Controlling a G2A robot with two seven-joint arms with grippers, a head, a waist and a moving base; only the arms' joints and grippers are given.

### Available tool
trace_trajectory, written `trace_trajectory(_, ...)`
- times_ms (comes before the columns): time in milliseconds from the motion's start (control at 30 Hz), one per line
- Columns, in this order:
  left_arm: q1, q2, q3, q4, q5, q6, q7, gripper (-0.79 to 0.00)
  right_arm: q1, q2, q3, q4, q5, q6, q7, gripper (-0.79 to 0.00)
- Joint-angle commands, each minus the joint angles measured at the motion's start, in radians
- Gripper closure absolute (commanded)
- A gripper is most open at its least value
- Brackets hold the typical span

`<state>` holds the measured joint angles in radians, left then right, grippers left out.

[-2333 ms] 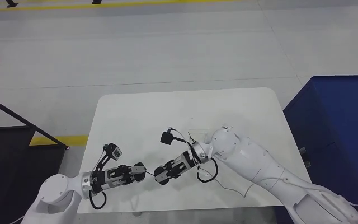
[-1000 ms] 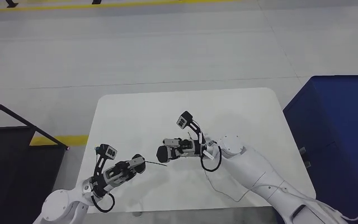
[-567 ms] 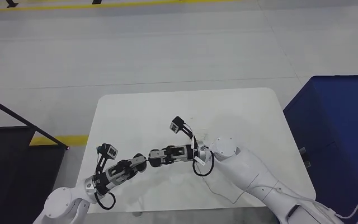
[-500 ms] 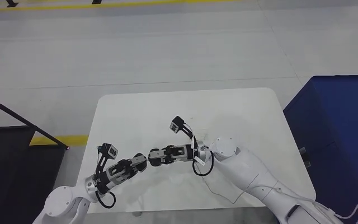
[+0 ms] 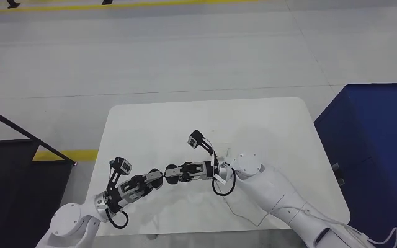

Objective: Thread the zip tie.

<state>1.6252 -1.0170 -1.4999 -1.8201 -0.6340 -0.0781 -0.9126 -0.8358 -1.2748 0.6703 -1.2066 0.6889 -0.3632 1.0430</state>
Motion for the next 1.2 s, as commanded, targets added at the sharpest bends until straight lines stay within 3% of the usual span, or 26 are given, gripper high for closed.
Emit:
trace_trajectory(0, 0.002, 0.0, -0.001, -0.001, 0.0, -0.003, 0.0, 0.0, 0.001, -0.003, 0.002, 0.003, -0.003, 0.004, 0.001, 0.0)
trace_trajectory(200, 0.002, -0.001, -0.007, 0.001, -0.011, -0.007, 0.005, 0.0, 0.001, -0.013, 0.007, 0.013, -0.006, 0.013, 0.008, 0.0)
trace_trajectory(233, 0.001, -0.001, -0.009, 0.001, -0.012, -0.008, 0.005, 0.0, 0.001, -0.014, 0.01, 0.013, -0.005, 0.012, 0.009, -0.034)
trace_trajectory(300, 0.002, -0.001, -0.012, 0.001, -0.014, -0.009, 0.007, 0.0, 0.0, -0.016, 0.014, 0.016, -0.004, 0.013, 0.011, -0.197)
trace_trajectory(533, 0.004, -0.001, -0.012, -0.003, 0.002, -0.005, 0.015, 0.0, -0.004, -0.02, 0.035, 0.02, -0.016, 0.018, 0.019, -0.228)
trace_trajectory(600, 0.003, -0.001, -0.011, -0.002, 0.002, -0.001, 0.012, 0.0, -0.006, -0.021, 0.04, 0.018, -0.02, 0.022, 0.022, -0.215)
trace_trajectory(633, 0.002, -0.001, -0.01, -0.002, 0.003, 0.0, 0.011, 0.0, -0.006, -0.022, 0.042, 0.017, -0.023, 0.026, 0.025, -0.172)
trace_trajectory(1000, -0.011, -0.003, 0.005, -0.002, 0.019, 0.005, 0.03, 0.0, -0.006, -0.034, 0.049, 0.025, -0.04, 0.047, 0.04, -0.148)
trace_trajectory(1067, -0.009, -0.004, 0.004, -0.004, 0.019, 0.003, 0.032, 0.0, -0.006, -0.036, 0.051, 0.027, -0.042, 0.048, 0.043, -0.12)
trace_trajectory(1100, -0.009, -0.004, 0.004, -0.004, 0.019, 0.002, 0.033, 0.0, -0.006, -0.037, 0.052, 0.029, -0.042, 0.049, 0.045, -0.089)
trace_trajectory(1133, -0.009, -0.004, 0.003, -0.005, 0.019, 0.003, 0.033, 0.0, -0.006, -0.038, 0.053, 0.029, -0.042, 0.05, 0.047, -0.003)
trace_trajectory(1167, -0.009, -0.004, 0.003, -0.005, 0.021, 0.003, 0.035, 0.0, -0.006, -0.039, 0.054, 0.03, -0.042, 0.051, 0.05, 0.0)
